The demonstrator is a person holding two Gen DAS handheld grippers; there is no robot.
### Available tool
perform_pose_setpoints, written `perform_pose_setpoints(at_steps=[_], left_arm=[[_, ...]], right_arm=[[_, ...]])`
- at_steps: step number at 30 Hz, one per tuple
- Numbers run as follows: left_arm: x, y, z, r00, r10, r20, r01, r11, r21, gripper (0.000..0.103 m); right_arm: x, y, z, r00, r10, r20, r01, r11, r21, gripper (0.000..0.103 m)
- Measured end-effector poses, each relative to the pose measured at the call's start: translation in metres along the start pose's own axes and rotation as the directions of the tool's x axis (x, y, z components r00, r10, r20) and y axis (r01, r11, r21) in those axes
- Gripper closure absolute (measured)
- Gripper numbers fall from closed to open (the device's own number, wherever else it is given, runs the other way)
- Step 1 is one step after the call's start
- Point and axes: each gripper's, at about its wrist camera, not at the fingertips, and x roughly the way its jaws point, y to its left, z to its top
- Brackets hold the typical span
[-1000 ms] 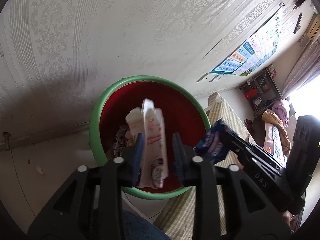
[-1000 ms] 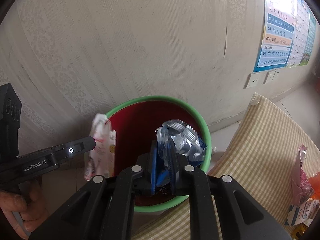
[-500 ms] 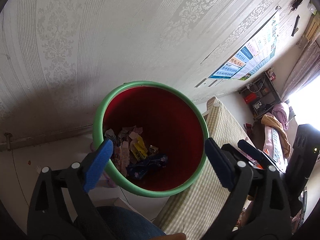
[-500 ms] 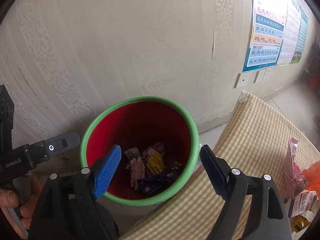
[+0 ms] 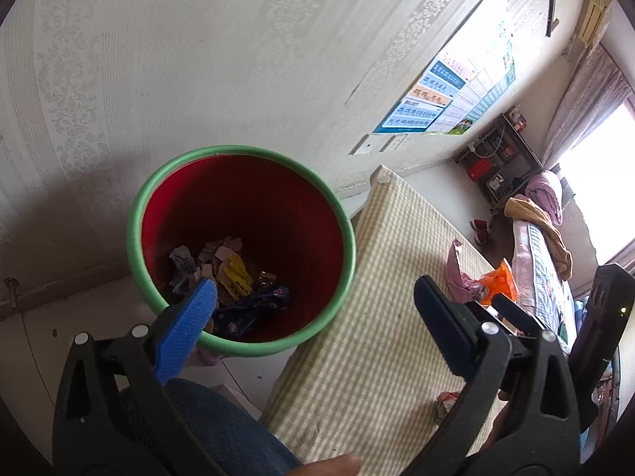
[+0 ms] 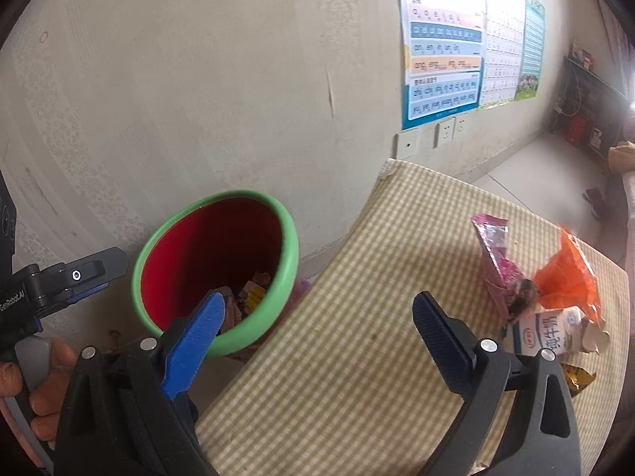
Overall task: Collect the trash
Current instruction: 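Move both open tools back to the table toward the pink bag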
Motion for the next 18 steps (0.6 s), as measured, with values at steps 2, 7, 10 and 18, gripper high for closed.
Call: perform_pose_setpoints(at_steps=[2, 7, 10, 18], left_arm=[[0.001, -0.015, -0.007, 1.000, -0.016, -0.008, 0.016, 1.000, 0.022, 0.006], [0.005, -0.051, -0.020, 0.998, -0.050, -0.034, 0.052, 0.996, 0.070, 0.006], [0.008, -0.070, -0.027, 0.996, -0.068, -0.052, 0.073, 0.993, 0.088, 0.006], [0.012, -0.120, -0.044, 0.991, -0.096, -0.087, 0.110, 0.980, 0.166, 0.006]], right_arm=[[-0.012, -0.015, -0.005, 1.000, -0.018, 0.011, 0.017, 1.000, 0.021, 0.010], [-0.039, -0.047, -0.020, 0.998, -0.057, 0.035, 0.055, 0.996, 0.065, 0.010], [-0.053, -0.066, -0.030, 0.996, -0.076, 0.045, 0.072, 0.993, 0.096, 0.010], [-0.087, -0.110, -0.054, 0.989, -0.125, 0.075, 0.109, 0.977, 0.185, 0.010]])
